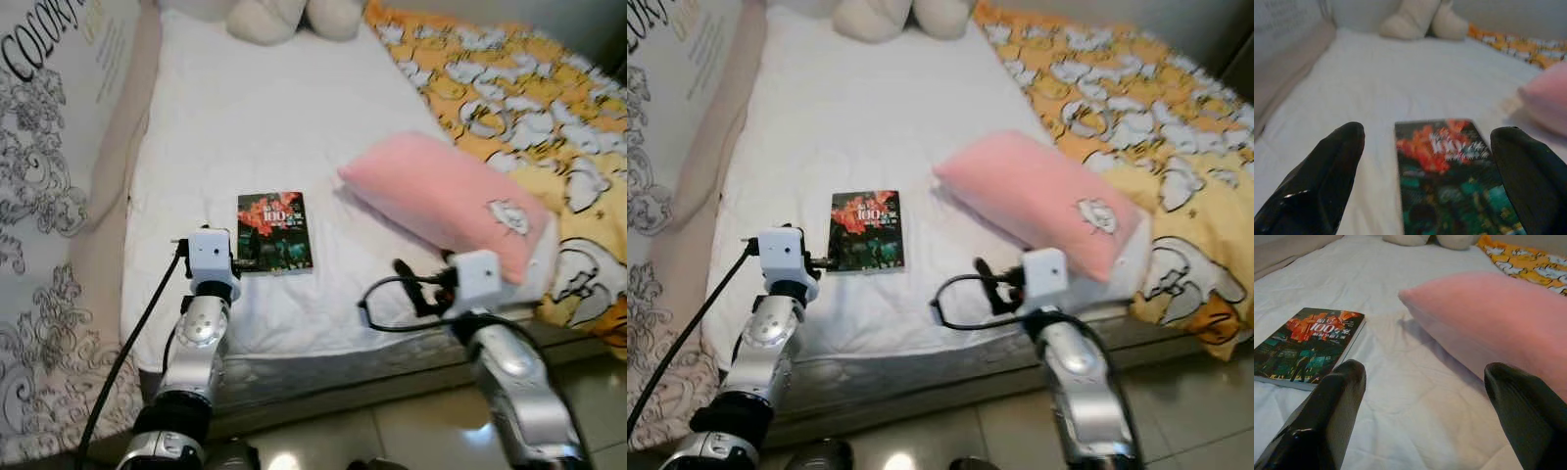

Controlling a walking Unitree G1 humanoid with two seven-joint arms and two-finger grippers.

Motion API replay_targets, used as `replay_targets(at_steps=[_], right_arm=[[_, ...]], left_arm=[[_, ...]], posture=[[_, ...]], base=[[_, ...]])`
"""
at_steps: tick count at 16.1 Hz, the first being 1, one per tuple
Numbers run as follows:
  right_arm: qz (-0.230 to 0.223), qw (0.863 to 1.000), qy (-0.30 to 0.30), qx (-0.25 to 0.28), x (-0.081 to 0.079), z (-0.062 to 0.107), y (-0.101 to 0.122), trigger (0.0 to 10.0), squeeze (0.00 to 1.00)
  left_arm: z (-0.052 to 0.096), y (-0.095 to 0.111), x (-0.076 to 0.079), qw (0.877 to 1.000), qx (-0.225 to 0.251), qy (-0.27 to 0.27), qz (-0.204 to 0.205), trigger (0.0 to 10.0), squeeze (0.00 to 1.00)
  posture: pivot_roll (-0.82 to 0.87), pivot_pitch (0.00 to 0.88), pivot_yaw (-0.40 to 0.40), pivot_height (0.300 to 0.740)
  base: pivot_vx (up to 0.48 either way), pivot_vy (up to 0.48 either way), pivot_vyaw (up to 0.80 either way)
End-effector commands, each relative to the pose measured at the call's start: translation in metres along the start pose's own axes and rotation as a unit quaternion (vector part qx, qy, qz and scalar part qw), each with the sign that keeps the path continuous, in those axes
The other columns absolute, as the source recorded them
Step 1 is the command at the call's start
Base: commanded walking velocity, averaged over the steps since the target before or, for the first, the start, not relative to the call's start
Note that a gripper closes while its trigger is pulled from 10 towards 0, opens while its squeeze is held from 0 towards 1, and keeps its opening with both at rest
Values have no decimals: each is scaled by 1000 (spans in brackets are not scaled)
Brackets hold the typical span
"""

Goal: Clean up the room

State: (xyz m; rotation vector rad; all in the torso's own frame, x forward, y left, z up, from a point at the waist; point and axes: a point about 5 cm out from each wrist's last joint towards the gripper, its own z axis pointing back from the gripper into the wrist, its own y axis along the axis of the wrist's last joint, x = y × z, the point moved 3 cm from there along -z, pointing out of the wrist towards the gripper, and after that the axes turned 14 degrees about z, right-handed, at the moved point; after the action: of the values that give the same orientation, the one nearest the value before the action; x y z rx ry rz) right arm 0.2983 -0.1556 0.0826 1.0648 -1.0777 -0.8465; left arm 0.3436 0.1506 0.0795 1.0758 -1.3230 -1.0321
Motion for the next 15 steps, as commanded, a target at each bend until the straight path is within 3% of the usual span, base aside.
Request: replay_targets(at_steps=[1, 3, 5, 9, 12, 15], right_arm=[[6, 1000, -11, -3, 6, -2, -4, 10000, 1000], [7, 1000, -10, 24, 6, -5, 3, 10000, 1000], [30, 992, -79, 97, 23, 2, 24, 10000, 1000], [-38, 991, -106, 66, 31, -2, 8, 10000, 1000], [-30, 992, -88, 89, 23, -5, 16, 10000, 1000], [-9, 993, -84, 76, 21, -3, 9, 10000, 1000]], left_arm=[[-1, 5, 15, 1000, 14, -17, 0, 10000, 0], [-3, 9, 25, 999, 16, -28, 13, 10000, 0], [-2, 15, 20, 1000, 20, -13, 8, 10000, 0], [-10, 20, 23, 1000, 17, -13, 15, 10000, 0], [-12, 13, 33, 1000, -6, -26, 13, 10000, 0], [-9, 3, 34, 999, -25, -30, 19, 10000, 0]], posture=[[18, 0, -47, 740], [13, 0, -47, 740], [-4, 0, -35, 740], [-28, 0, -13, 740], [-45, 0, -9, 740], [-51, 0, -11, 740]], base=[[240, -412, 0], [307, -366, 0], [309, -364, 0], [307, -365, 0], [308, -365, 0], [309, -364, 0]])
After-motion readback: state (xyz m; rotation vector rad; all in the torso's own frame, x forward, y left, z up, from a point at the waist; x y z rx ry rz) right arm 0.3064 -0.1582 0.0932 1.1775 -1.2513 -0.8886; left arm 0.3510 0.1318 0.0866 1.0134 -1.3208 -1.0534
